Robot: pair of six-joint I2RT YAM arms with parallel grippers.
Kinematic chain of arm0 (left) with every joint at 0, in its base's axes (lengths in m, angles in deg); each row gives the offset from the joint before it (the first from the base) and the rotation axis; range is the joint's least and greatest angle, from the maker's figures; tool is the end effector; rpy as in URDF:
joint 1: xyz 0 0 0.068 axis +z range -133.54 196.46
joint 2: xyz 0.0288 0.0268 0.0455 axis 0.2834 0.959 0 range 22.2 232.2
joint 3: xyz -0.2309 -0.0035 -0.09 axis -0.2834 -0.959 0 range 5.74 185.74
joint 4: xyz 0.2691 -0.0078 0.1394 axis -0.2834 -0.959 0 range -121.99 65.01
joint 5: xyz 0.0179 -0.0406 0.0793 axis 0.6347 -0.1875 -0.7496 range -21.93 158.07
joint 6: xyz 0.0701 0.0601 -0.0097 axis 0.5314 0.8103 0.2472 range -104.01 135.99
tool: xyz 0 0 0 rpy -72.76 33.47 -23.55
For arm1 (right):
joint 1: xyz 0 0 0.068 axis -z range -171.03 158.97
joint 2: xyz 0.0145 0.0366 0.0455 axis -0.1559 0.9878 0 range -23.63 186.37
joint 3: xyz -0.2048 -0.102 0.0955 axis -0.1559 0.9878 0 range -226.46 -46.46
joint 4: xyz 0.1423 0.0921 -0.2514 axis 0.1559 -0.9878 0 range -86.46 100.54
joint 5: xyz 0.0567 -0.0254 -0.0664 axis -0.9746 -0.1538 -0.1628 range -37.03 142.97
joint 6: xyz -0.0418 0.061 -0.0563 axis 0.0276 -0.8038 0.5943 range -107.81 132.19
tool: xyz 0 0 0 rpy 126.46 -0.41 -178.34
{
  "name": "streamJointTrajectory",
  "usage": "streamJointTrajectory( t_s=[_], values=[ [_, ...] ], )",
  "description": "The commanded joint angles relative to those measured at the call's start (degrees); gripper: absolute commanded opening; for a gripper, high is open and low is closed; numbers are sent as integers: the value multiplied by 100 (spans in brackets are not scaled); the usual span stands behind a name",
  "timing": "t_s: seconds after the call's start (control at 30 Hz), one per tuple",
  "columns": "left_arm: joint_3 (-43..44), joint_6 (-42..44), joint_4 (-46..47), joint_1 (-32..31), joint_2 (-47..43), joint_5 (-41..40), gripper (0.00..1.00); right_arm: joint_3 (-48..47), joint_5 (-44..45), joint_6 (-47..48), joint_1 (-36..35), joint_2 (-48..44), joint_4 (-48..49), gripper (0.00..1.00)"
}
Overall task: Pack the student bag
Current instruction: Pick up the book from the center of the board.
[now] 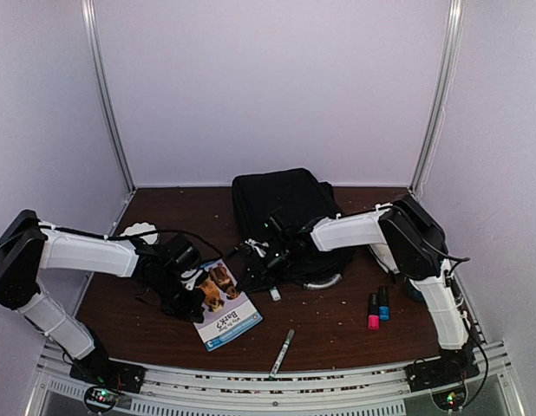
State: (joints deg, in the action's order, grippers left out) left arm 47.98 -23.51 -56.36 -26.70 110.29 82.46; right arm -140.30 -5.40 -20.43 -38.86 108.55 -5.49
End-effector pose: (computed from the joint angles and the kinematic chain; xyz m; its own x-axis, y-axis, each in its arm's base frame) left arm 0.1978 -0.2140 0.0347 -0.9959 0.0893 -0.0163 0.0897 0.9405 -0.3277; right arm 0.2915 0.4277 0.0619 -0.8487 -0.5157 -0.1176 -0.3137 0.3117 0.8969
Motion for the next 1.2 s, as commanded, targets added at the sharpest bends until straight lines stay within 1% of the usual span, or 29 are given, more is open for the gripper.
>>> streamJointTrajectory(
  t_s=[0.0, 0.1, 0.2, 0.27, 0.3, 0.37, 0.4, 0.43, 0.67, 0.77, 0.83, 0.93, 0.97, 1.03, 1.1, 1.17],
  values=[
    [-566, -181, 457, -44, 579, -450, 0, 120, -834, -588, -266, -396, 1341, 26],
    [-621, -223, 507, -44, 531, -488, 0, 168, -896, -766, -262, -331, 1642, 28],
    [-672, -258, 571, -44, 499, -502, 0, -115, -760, -397, -268, -158, 1107, 31],
    [-705, -290, 601, -44, 477, -517, 0, -258, -777, -330, -289, -71, 1022, 29],
    [-714, -310, 606, -49, 460, -528, 0, -355, -638, -89, -295, -55, 678, 28],
    [-737, -350, 623, -44, 400, -561, 0, -684, -36, 617, -326, -36, -310, 28],
    [-753, -355, 624, -44, 381, -579, 0, -834, 323, 858, -332, -41, -639, 28],
    [-752, -364, 628, -44, 355, -592, 0, -829, 443, 942, -333, -74, -750, 28],
    [-761, -418, 615, -44, 247, -732, 0, -890, 770, 1043, -347, -62, -962, 25],
    [-754, -452, 616, -44, 168, -808, 0, -1053, 918, 1196, -407, 55, -1227, 26],
    [-763, -472, 615, -46, 162, -841, 0, -1134, 726, 1184, -443, 151, -1198, 29],
    [-815, -490, 665, -49, 184, -867, 0, -1060, -258, 637, -457, 310, -370, 30],
    [-822, -497, 675, -51, 178, -878, 0, -1039, -308, 562, -460, 335, -271, 31],
    [-847, -511, 694, -51, 129, -906, 0, -1145, -176, 666, -455, 400, -420, 33],
    [-857, -512, 682, -52, 68, -950, 0, -1290, 75, 872, -456, 448, -739, 25],
    [-866, -529, 628, -51, -17, -1006, 0, -1280, 197, 916, -447, 420, -769, 19]
  ],
)
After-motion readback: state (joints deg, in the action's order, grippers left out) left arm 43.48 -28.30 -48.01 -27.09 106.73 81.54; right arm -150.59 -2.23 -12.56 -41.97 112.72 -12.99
